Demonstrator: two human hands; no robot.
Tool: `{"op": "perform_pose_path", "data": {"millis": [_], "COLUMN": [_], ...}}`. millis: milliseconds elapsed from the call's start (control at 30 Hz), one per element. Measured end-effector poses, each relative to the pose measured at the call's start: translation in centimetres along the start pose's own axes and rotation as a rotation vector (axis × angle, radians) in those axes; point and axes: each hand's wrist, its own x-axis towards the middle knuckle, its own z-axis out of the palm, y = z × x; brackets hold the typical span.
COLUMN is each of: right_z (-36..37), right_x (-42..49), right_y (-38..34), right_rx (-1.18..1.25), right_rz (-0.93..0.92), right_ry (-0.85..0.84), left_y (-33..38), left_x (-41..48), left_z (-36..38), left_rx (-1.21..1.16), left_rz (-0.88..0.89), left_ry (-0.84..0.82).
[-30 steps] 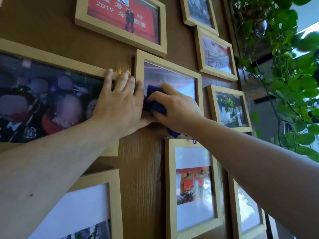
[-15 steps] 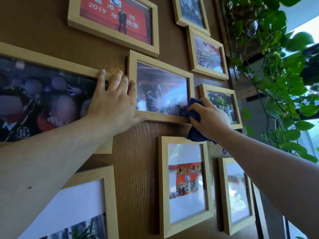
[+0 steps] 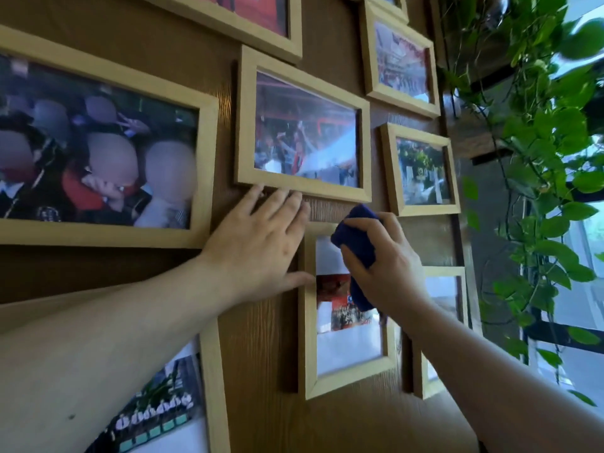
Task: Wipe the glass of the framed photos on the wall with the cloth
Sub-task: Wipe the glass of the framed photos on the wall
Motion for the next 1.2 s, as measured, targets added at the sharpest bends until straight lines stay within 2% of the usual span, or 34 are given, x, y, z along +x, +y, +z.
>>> {"op": "perform_pose_path", "data": {"millis": [133,367,533,700,767,900,1000,1200], "right_z": [1.6,2.9,2.1,1.9,2.1,2.7,2.7,1.6], "right_x": [-0.4,-1.7,-4.2,-3.9,-3.4,-3.5,-3.8,-6.2], "right_y": [-0.9,0.7,5.0,4.8,3.0,0.2,0.9,5.6], "right_rx": [-0.027,-0.127,-0.204,-0.197,-0.115,-0.046,-0.083,-0.223], "right_rz": [-0.090,-0.156,0.105,0.174,0.110,-0.162,-0.214,0.012], "right_ry": [-0.065,-0.056,-0.085,-0.082,-0.061,-0.076,-0.092,-0.151], "left_y": [1.4,1.6,1.7,2.0,2.1,2.2,2.3,2.3], "left_x": [0.0,0.2,0.3,0.3,0.2,0.2,0.1,0.2], "left_z": [1.5,2.3,2.5,2.6,2.7,2.6,2.5,2.6], "left_rx": [-0.033,-0.065,-0.061,-0.075,-0.077,-0.092,-0.100,-0.105], "left_rz": [0.004,-0.009,-0.018,-0.032,-0.032,-0.029,-0.038,-0.046], "left_ry": [-0.036,-0.043,-0.045,-0.036,-0.033,-0.026,-0.031,-0.047]}}
